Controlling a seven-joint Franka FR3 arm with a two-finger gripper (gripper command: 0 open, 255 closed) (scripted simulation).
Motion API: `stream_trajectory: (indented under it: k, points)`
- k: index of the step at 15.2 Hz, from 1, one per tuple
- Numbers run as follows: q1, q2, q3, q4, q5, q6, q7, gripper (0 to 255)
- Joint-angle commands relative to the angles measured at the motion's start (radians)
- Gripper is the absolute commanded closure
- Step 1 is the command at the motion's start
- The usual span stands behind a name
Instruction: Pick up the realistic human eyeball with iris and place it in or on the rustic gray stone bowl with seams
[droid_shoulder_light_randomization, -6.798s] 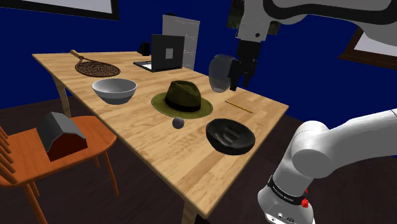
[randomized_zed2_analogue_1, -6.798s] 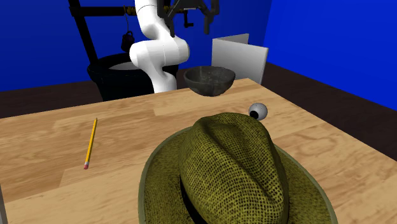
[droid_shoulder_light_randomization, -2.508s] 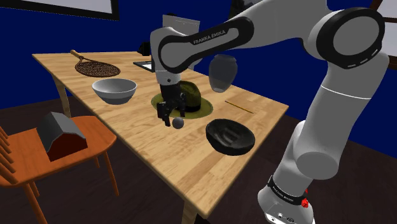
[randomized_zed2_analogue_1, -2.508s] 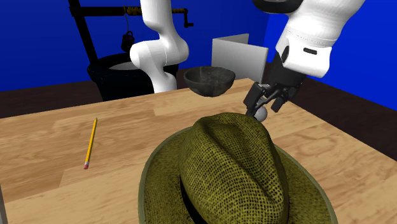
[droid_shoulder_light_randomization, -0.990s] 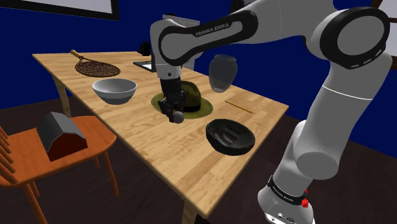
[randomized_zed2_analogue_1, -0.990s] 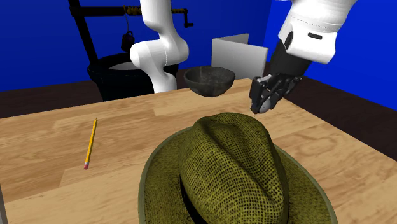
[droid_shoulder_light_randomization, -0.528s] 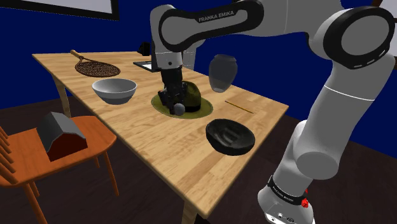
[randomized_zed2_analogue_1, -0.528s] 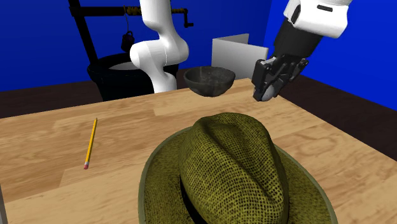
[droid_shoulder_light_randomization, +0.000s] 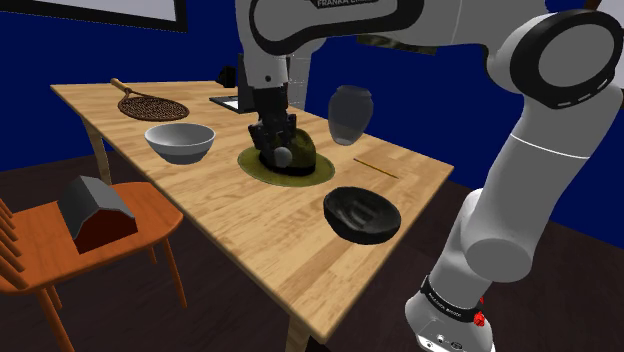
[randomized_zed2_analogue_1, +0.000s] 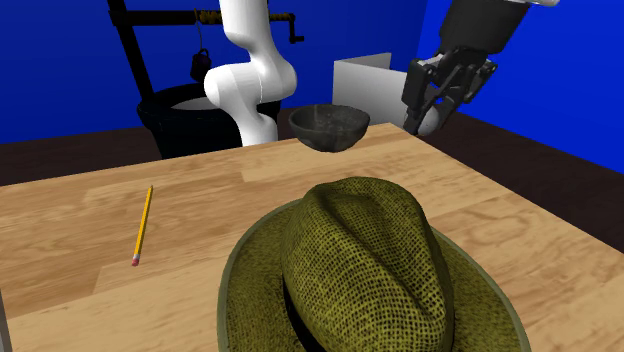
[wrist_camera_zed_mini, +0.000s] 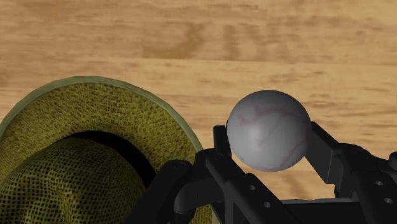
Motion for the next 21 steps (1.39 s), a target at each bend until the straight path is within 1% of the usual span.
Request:
stream_trajectory:
  k: [1, 8, 14, 21]
  points:
    - [0.0, -0.002, 0.0, 0.026, 0.0, -0.028, 0.0, 255]
    - [0.0, 0.004, 0.0, 0.123, -0.001, -0.12, 0.001, 255]
    - [0.0, -0.246, -0.01, -0.143, 0.036, -0.1, -0.019, 255]
    - [0.016, -0.53, -0.024, -0.385, 0.068, -0.141, -0.035, 255]
